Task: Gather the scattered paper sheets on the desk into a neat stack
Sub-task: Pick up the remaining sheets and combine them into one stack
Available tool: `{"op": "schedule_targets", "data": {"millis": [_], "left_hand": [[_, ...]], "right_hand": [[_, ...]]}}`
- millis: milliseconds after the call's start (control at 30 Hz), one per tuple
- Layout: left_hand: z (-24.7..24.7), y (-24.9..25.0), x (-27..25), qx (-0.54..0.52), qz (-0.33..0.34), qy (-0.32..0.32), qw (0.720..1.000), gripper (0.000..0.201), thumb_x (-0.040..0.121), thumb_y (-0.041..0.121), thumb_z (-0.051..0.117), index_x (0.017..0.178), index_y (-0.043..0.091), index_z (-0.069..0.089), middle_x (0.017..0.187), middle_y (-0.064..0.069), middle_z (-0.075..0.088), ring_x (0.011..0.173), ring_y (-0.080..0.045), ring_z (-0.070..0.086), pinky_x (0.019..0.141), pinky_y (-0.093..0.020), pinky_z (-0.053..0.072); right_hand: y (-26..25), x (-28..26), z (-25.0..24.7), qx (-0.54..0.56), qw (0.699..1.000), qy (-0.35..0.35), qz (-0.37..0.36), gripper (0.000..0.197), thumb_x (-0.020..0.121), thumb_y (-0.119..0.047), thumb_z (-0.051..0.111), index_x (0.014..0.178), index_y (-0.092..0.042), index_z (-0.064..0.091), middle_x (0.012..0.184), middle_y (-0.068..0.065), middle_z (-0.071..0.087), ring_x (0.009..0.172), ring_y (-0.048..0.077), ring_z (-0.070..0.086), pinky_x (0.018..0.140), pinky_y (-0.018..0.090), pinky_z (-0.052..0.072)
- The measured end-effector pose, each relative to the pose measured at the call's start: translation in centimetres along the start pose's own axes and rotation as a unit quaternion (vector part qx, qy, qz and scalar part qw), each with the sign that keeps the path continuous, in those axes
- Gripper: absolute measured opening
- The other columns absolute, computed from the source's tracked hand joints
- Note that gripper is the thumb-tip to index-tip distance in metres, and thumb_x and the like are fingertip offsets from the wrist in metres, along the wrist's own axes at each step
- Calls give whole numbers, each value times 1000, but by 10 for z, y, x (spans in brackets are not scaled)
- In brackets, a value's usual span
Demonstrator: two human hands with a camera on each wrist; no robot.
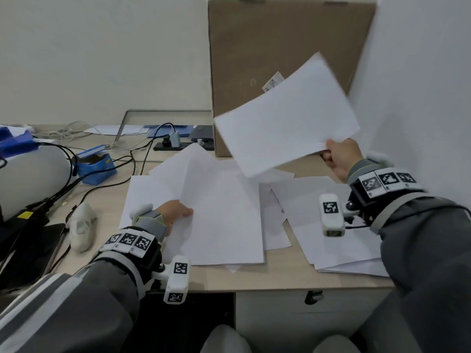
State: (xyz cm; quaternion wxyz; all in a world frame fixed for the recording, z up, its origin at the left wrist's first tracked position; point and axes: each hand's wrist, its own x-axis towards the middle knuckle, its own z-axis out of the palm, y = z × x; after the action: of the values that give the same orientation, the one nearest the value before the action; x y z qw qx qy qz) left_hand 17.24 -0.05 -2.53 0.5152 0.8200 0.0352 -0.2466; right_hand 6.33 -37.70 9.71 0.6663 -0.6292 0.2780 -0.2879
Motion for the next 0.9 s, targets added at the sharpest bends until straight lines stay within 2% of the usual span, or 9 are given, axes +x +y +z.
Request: {"op": "schedule_targets", "data": {"millis": [200,333,400,500,633,700,733,800,900], "left_hand": [[-2,9,-15,-3,22,-1,1000,37,92,7,56,127,-1,52,123,-24,59,108,-39,58,100,-53,45],[1,14,-33,-36,39,-44,998,25,97,5,45,121,4,52,100,-19,61,85,-34,57,79,-43,50],[2,13,-35,-52,58,-62,995,24,100,7,42,122,6,51,106,-18,61,91,-35,57,88,-47,47],[3,15,-38,-85,87,-66,990,21,102,16,40,119,13,52,106,-12,64,95,-33,60,98,-49,45],[3,13,-36,-39,115,-50,991,18,95,16,56,113,17,59,111,-13,68,101,-36,64,96,-51,49],[1,12,-31,-22,120,-19,992,20,91,10,60,110,15,62,113,-17,68,104,-39,64,95,-54,49],[1,12,-30,-29,123,0,992,20,89,8,60,109,14,63,114,-18,67,104,-40,64,95,-55,49],[0,14,-28,-50,136,31,989,21,86,8,62,107,8,62,114,-22,66,104,-42,63,93,-57,50],[-3,23,-32,-83,157,56,983,38,73,20,68,106,1,60,113,-26,65,102,-42,63,92,-58,50]], "right_hand": [[17,-18,13,-215,956,-201,7,24,98,1,42,77,-6,51,70,7,48,30,-1,50,31,11,32],[41,-34,37,-323,904,-279,16,14,98,-1,42,95,-5,55,80,8,57,45,5,55,35,13,35],[51,-41,53,-335,896,-292,22,12,97,-2,43,98,-4,55,80,9,58,56,10,57,39,15,37],[63,-50,74,-343,896,-283,19,24,96,0,41,75,-10,45,69,6,53,61,15,64,40,17,37],[80,-55,89,-302,921,-244,10,31,94,3,39,67,-9,44,68,8,51,43,6,64,37,13,43],[87,-55,92,-258,938,-229,23,15,94,1,44,92,-5,58,87,14,59,59,11,67,54,19,54],[90,-55,91,-241,944,-223,29,20,94,-3,49,112,-4,57,102,16,61,74,17,67,69,26,58],[92,-51,85,-242,943,-223,48,52,90,-17,62,138,-11,42,132,14,53,108,24,58,98,39,49],[93,-51,74,-214,944,-235,88,83,83,-36,71,149,-17,24,152,7,32,135,27,38,109,40,34]]}}
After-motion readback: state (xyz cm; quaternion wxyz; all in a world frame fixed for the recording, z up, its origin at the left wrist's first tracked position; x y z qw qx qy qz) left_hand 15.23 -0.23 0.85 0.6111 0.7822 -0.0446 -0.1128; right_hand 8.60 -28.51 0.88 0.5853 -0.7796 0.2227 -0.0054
